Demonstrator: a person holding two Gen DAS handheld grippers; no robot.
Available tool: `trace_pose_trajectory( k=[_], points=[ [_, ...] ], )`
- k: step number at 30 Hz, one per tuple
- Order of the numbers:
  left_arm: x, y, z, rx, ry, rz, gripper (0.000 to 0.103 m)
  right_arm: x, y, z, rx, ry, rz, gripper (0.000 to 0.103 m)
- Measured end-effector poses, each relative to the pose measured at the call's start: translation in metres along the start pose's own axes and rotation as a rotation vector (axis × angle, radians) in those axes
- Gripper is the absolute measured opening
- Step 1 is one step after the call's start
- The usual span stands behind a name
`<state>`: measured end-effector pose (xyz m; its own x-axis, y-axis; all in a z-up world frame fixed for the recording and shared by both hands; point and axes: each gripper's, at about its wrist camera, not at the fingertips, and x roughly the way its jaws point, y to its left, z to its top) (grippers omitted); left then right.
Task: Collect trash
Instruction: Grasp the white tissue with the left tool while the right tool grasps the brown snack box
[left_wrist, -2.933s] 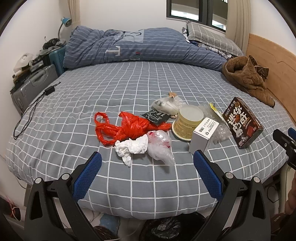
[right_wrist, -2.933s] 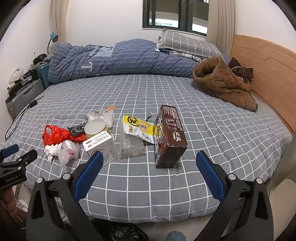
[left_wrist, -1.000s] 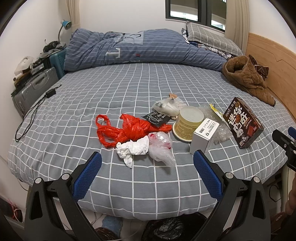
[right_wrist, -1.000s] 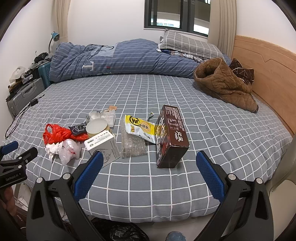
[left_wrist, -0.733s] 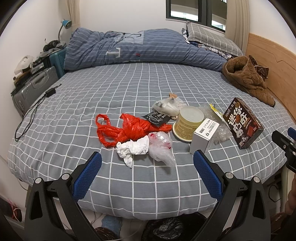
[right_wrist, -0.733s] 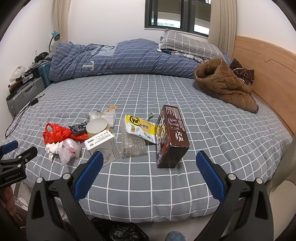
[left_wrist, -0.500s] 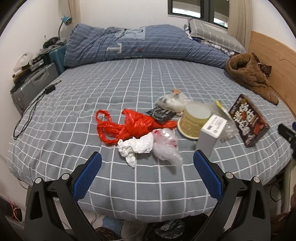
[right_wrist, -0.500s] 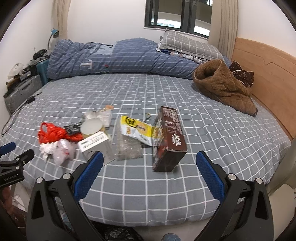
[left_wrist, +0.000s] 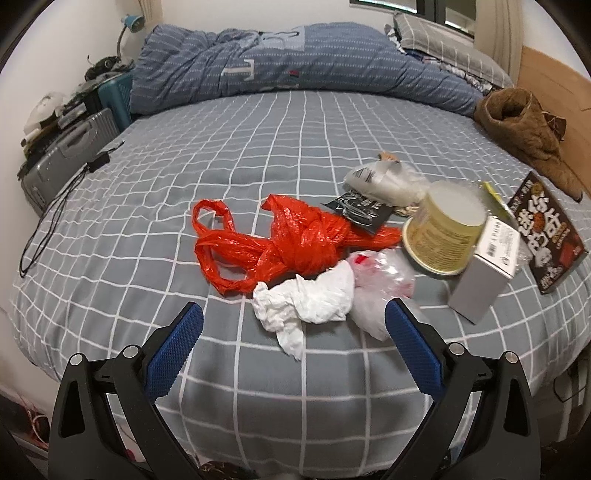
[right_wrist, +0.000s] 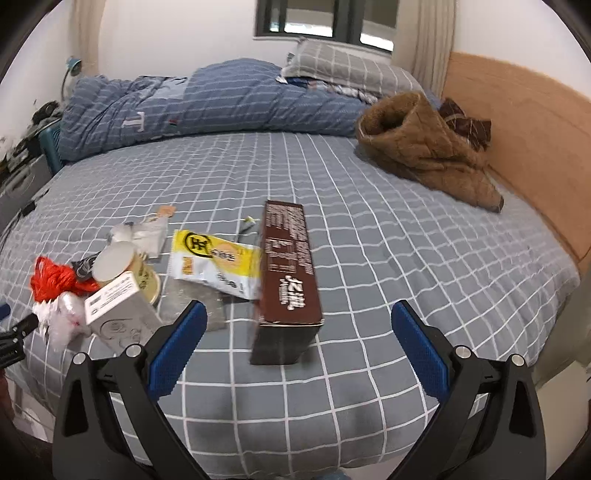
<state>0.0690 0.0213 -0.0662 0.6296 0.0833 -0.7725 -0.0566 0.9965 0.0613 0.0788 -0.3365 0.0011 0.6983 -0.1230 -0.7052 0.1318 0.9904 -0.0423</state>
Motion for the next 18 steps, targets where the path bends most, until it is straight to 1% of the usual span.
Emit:
trace_pose_trajectory(
  k=[3, 4, 9, 11, 12, 15, 17, 18],
  points=[
    [0.011, 0.002, 0.002, -0.004, 0.013, -0.003, 0.094, 0.013, 0.0, 0.0, -0.007, 0.02, -0.004, 0.094],
    [0.016, 0.003, 0.002, -0.004, 0.019, -0.002, 0.093, 0.016, 0.001, 0.0, -0.01, 0.026, -0.005, 0.092],
    [0.03, 0.003, 0.001, -0.004, 0.047, -0.007, 0.084, 0.035, 0.008, -0.002, -0.011, 0.057, 0.028, 0.09],
    [0.034, 0.003, 0.0, -0.008, 0.055, -0.016, 0.078, 0.041, 0.013, -0.003, -0.017, 0.075, 0.04, 0.086],
    [0.036, 0.002, 0.0, -0.009, 0.059, -0.023, 0.076, 0.044, 0.015, -0.004, -0.022, 0.082, 0.042, 0.085],
    [0.039, -0.001, -0.001, -0.008, 0.065, -0.04, 0.067, 0.051, 0.02, -0.005, -0.029, 0.097, 0.044, 0.081],
    [0.042, -0.003, -0.002, 0.004, 0.07, -0.049, 0.055, 0.055, 0.022, -0.007, -0.031, 0.113, 0.042, 0.075],
    [0.043, -0.004, -0.003, 0.01, 0.072, -0.048, 0.052, 0.058, 0.024, -0.008, -0.034, 0.123, 0.04, 0.073]
  ],
)
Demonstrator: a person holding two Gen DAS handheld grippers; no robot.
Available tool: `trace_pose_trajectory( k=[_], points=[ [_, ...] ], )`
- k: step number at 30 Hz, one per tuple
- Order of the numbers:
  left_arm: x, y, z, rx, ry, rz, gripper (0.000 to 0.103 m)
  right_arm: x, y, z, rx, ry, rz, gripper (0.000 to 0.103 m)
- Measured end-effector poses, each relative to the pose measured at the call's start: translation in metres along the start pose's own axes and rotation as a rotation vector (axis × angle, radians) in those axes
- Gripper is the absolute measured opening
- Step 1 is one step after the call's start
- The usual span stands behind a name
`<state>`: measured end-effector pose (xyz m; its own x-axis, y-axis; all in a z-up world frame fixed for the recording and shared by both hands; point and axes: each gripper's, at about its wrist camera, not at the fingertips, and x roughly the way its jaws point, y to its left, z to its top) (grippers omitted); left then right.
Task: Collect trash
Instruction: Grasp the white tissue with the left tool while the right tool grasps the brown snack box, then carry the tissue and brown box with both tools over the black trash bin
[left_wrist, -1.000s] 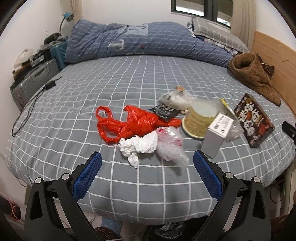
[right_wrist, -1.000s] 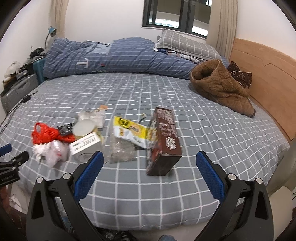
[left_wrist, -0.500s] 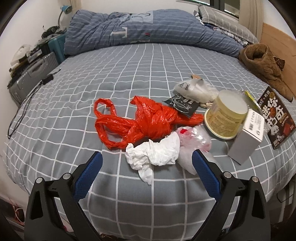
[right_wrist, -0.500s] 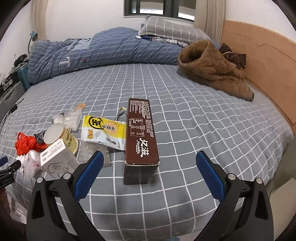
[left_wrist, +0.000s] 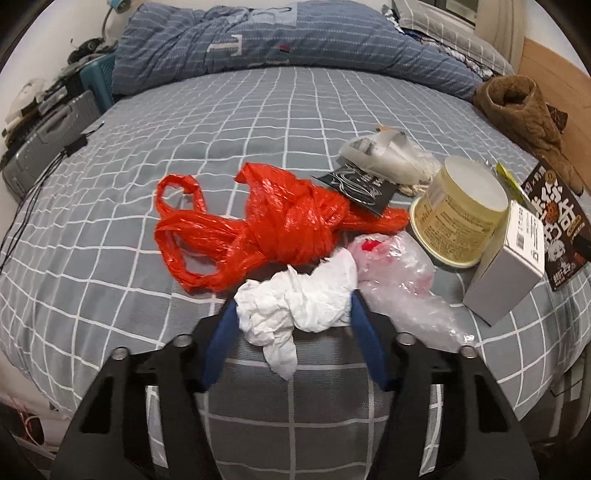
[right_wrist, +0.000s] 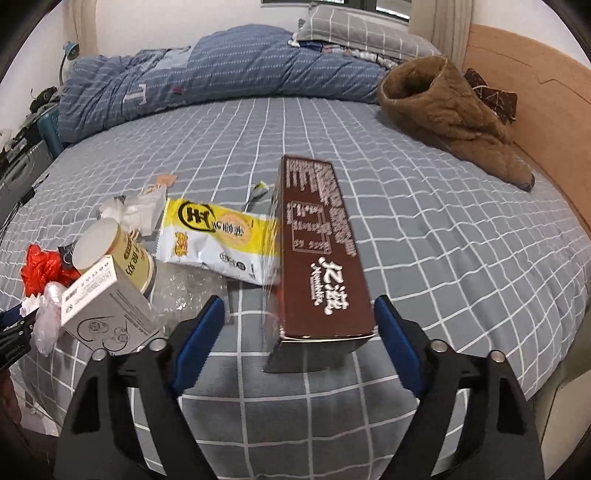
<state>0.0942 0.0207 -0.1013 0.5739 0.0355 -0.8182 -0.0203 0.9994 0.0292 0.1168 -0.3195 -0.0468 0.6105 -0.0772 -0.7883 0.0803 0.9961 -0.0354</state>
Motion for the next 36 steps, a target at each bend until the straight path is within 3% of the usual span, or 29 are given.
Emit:
trace_pose_trajectory(
  k=[2, 5, 13, 36],
  points=[
    [0.002, -0.001, -0.001, 0.006, 0.007, 0.0, 0.041, 0.004, 0.001, -0.001, 0.002, 0.016, -0.002, 0.063],
    [0.001, 0.0, 0.0, 0.0, 0.012, -0.011, 0.037, 0.01, 0.003, -0.002, 0.002, 0.046, 0.001, 0.047],
    [-0.012, 0.005, 0.002, -0.017, -0.007, -0.022, 0.032, -0.002, 0.002, -0.002, 0.019, 0.008, 0.009, 0.045],
    [-0.082, 0.0, 0.0, -0.051, -0.13, -0.058, 0.032, -0.082, 0.034, -0.014, -0.051, -0.141, -0.006, 0.044]
  ],
)
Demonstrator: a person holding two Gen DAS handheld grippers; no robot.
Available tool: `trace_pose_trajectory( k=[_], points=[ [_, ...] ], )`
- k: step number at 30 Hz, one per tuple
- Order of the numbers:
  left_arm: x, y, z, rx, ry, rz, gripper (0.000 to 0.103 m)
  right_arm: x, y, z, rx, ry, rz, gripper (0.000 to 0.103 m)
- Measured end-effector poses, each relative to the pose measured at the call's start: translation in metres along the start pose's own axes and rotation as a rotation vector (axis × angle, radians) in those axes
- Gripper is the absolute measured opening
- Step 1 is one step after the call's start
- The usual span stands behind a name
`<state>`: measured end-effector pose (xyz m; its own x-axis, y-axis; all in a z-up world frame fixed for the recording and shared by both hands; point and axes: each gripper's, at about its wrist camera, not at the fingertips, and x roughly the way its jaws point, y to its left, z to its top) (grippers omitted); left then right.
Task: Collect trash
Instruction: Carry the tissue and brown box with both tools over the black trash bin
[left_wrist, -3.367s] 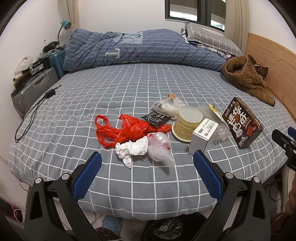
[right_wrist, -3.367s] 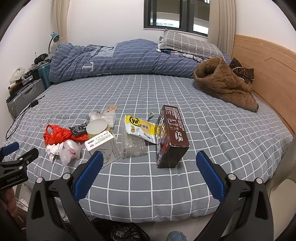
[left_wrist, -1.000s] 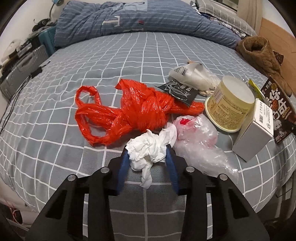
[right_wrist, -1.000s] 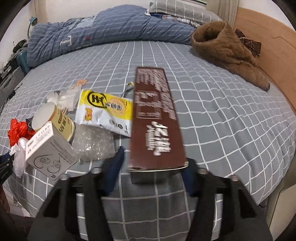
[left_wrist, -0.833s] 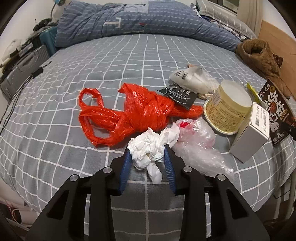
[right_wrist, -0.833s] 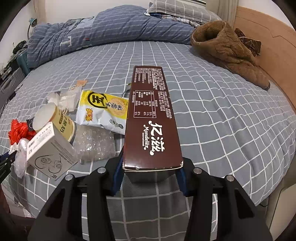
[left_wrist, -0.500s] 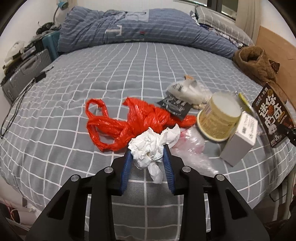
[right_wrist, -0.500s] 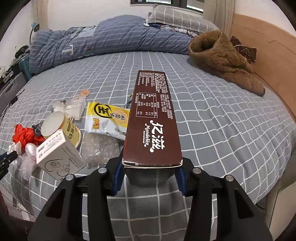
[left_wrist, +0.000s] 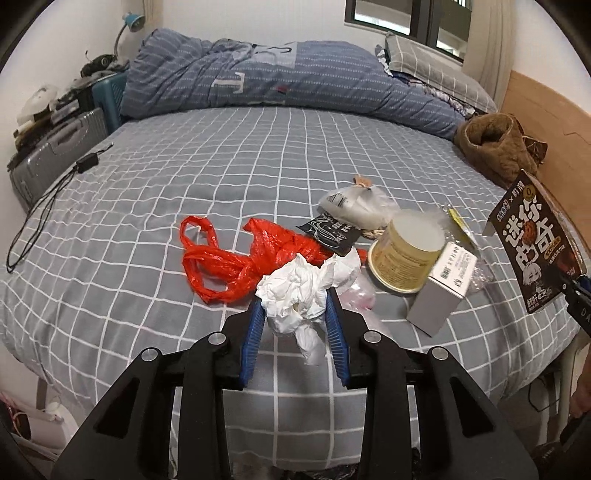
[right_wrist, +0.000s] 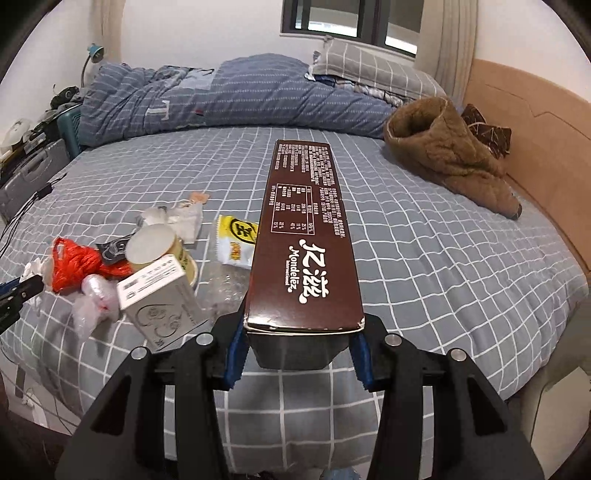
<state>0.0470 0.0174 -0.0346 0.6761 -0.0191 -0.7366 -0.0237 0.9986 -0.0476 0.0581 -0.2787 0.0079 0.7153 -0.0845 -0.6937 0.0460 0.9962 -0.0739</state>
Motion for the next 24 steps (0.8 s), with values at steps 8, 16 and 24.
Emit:
trace_pose_trajectory(
  k=[8, 16, 24],
  points=[
    [-0.041, -0.019, -0.009, 0.002, -0.031, -0.005, 0.032, -0.046, 0.009, -0.007, 0.003, -0.028, 0.03, 0.044],
    [-0.09, -0.028, -0.023, -0.008, -0.055, -0.038, 0.032, -0.097, 0.022, -0.025, 0.001, -0.04, 0.065, 0.044],
    [-0.133, -0.031, -0.041, -0.011, -0.073, -0.048, 0.032, -0.148, 0.031, -0.042, -0.01, -0.063, 0.081, 0.044]
  ],
)
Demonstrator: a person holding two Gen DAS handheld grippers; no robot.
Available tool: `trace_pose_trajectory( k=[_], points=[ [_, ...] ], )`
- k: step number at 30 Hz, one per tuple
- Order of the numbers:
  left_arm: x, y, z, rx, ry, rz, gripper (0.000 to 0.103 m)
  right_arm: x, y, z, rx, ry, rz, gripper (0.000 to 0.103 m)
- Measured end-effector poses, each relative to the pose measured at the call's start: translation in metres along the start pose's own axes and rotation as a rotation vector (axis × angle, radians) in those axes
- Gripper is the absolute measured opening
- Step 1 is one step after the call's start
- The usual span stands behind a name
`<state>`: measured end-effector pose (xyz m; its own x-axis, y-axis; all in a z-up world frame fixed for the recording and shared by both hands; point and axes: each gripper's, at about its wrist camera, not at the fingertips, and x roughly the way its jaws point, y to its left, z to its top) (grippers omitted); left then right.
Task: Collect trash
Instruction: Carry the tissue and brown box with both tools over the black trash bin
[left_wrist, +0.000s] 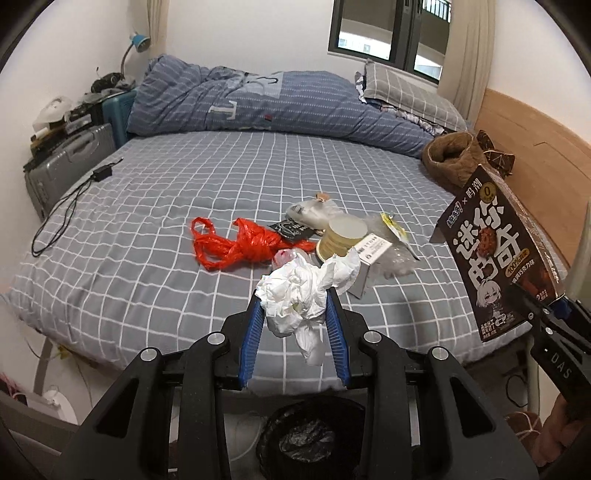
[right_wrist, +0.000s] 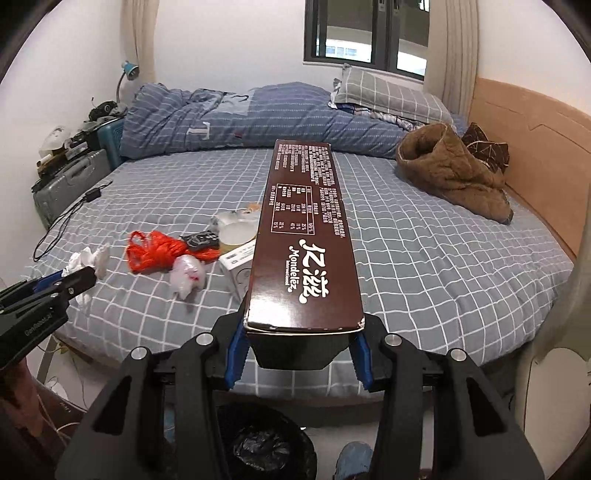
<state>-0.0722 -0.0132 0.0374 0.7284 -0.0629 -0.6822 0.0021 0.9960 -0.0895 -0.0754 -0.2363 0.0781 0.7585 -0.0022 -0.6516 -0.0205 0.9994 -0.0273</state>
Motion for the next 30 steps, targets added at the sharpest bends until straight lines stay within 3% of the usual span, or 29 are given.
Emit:
trace_pose_trajectory(
  k=[17, 30],
  points=[
    [-0.032, -0.002, -0.064, 0.017, 0.057, -0.021, 0.032, -0.043, 0.016, -0.057, -0.03, 0.046, 0.018, 0.044],
    [-0.017, 0.003, -0.113, 0.009, 0.13, -0.018, 0.032, -0.031, 0.034, -0.112, -0.041, 0.13, 0.042, 0.044]
  ],
)
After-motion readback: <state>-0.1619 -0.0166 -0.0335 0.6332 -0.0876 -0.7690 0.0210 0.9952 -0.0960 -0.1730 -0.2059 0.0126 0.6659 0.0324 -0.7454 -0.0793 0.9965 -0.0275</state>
